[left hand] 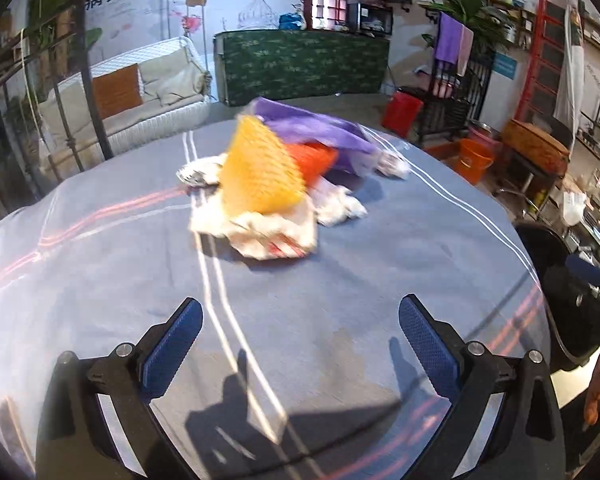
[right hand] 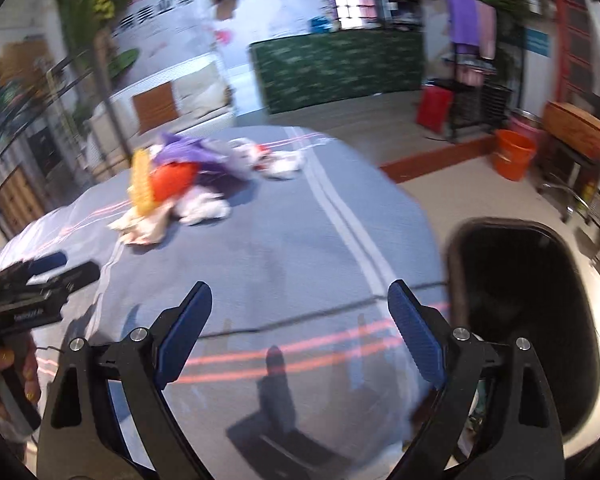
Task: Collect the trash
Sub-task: 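Grasp the yellow foam net with the left tool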
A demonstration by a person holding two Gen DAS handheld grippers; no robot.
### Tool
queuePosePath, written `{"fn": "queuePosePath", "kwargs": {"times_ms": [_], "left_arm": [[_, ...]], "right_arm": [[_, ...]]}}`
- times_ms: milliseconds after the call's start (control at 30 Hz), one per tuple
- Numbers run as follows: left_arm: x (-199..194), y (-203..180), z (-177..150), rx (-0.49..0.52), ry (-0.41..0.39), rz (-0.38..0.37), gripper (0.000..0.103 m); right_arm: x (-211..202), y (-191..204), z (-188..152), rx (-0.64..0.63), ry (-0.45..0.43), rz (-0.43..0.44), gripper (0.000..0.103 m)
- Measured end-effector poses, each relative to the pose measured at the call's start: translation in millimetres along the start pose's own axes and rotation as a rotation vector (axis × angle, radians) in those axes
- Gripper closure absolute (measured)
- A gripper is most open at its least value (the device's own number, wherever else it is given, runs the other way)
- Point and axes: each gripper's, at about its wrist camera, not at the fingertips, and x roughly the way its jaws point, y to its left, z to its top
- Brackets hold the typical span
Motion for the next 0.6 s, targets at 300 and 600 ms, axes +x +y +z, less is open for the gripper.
{"fn": "queuePosePath", "kwargs": {"times_ms": [300,600], "left_arm": [[53.3,14.6,49.9,-0.027,0.032,-0.038,0.026],[90.2,23.0,71.9,-0.027,0.059,0.006,0.045]], "right_arm": [[22.2,31.2,22.5,-0.098,0.038,0.04,0.014],[29.8,29.5,23.8,-0.101,0.072,0.032,0.014]]}}
